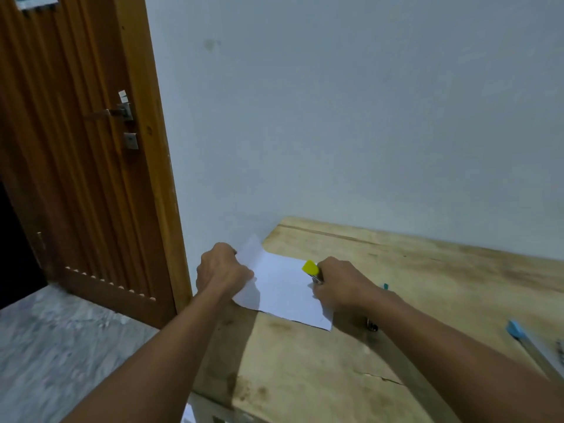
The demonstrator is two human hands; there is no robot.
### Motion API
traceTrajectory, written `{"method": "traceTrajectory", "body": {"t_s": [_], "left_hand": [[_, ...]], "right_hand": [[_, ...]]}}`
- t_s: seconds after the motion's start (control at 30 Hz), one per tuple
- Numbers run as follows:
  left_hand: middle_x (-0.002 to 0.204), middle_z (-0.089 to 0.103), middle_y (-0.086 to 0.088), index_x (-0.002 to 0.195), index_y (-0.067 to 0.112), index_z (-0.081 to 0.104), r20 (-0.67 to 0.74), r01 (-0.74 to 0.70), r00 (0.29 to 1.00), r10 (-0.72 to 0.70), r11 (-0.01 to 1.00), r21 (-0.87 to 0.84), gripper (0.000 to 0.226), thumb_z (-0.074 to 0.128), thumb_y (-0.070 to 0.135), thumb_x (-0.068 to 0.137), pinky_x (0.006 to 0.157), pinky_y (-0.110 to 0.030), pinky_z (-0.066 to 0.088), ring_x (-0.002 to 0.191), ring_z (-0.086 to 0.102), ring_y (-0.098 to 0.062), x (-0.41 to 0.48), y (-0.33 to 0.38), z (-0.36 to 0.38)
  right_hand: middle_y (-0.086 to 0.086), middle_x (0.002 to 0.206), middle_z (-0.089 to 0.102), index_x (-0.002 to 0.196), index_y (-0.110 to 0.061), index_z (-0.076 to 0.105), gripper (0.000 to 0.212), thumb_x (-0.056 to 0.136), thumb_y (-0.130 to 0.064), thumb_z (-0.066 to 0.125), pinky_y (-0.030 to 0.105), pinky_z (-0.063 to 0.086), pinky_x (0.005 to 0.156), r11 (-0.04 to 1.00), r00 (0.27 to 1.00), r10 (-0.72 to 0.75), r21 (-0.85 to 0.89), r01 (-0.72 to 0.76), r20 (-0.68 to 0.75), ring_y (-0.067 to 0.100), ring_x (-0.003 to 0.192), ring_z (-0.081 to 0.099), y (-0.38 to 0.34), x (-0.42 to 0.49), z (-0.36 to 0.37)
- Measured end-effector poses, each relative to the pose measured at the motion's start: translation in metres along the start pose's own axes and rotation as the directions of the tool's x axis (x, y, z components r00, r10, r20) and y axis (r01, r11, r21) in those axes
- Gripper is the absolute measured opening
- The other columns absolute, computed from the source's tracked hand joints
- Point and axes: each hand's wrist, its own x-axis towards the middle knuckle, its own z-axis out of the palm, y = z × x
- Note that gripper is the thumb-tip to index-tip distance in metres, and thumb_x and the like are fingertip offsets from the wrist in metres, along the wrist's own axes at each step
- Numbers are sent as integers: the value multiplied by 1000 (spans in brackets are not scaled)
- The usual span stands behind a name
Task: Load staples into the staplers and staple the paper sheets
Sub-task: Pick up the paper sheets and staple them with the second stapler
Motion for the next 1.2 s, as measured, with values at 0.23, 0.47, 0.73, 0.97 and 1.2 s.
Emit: {"method": "traceTrajectory", "body": {"t_s": [0.23, 0.47, 0.73, 0.97, 1.2], "left_hand": [[94, 68, -7, 109, 5, 68, 179, -129, 963, 203, 925, -358, 30, 76, 9, 81, 62, -29, 56, 83, 67, -25, -17, 19, -64], [103, 71, -4, 114, 11, 66, 167, -181, 919, 356, 759, -625, 43, 80, 11, 74, 70, -30, 59, 89, 69, -21, -52, 59, -109], [109, 74, -10, 112, 5, 66, 328, 9, 884, 334, 688, -726, 26, 67, 17, 89, 80, -37, 57, 93, 71, -29, -85, 77, -85], [104, 73, -6, 114, 2, 65, 309, 34, 853, 422, 545, -838, 24, 64, 7, 90, 63, -26, 58, 84, 73, -22, -101, 107, -60], [96, 75, -11, 87, 6, 76, 335, 73, 796, 504, 469, -880, 40, 43, -16, 90, 74, -25, 60, 82, 72, -21, -113, 112, -33]], "right_hand": [[8, 75, 63, 71, -12, 53, 12, 82, -16, 58, 29, 44, 61, 993, 932, -71, 65, 100, -354, 30, 77, 61, -8, -22, -31], [0, 48, 27, 59, -11, 39, 44, 82, -18, 76, 23, 26, 42, 853, 968, -68, 489, 182, -242, 15, 39, 26, -12, -65, -84], [4, 65, 37, 97, -6, 57, 24, 83, -17, 74, 21, 30, 38, 496, 966, 117, 857, 143, -229, 12, 37, 32, 6, -101, -123], [6, 67, 61, 86, -4, 65, 10, 83, -12, 71, 28, 33, 48, 426, 963, 154, 894, 136, -220, 20, 52, 50, 27, -131, -136], [-5, 44, 41, 60, -18, 50, 32, 90, -6, 53, 21, 22, 38, 218, 963, 215, 969, 117, -164, 9, 40, 27, 50, -143, -133]]}}
